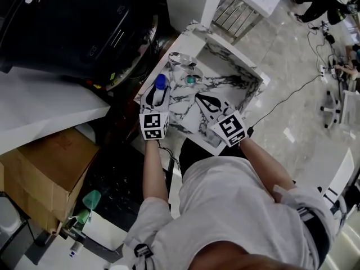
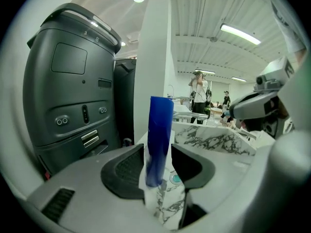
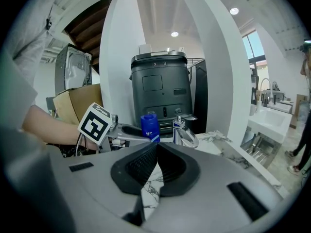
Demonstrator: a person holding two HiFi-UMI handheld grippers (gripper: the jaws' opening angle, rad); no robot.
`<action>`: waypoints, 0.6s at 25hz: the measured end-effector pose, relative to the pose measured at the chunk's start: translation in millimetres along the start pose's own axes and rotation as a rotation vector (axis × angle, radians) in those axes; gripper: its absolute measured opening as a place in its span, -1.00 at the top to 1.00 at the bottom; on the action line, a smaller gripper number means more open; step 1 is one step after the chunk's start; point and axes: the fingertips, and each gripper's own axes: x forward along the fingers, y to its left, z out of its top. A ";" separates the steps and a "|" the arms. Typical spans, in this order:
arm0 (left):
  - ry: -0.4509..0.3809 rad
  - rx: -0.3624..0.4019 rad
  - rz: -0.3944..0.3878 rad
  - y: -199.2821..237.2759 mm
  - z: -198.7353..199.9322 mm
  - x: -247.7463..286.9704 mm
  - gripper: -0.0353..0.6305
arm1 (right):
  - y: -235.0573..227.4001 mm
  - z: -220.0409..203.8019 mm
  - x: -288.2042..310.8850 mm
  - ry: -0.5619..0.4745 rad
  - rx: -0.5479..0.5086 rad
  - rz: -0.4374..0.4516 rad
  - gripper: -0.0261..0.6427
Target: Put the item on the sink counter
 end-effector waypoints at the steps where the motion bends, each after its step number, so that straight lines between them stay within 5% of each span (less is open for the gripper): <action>1: 0.003 -0.002 0.004 -0.6 0.1 -2.8 0.40 | 0.5 -0.4 -0.9 0.003 0.001 0.001 0.91; 8: 0.023 -0.039 0.074 -5.5 -3.5 -36.2 0.40 | 10.2 3.5 -5.6 -0.017 0.007 0.034 0.91; 15: -0.036 -0.096 0.268 -33.6 10.7 -66.8 0.40 | 11.2 5.9 -18.9 -0.043 -0.011 0.148 0.91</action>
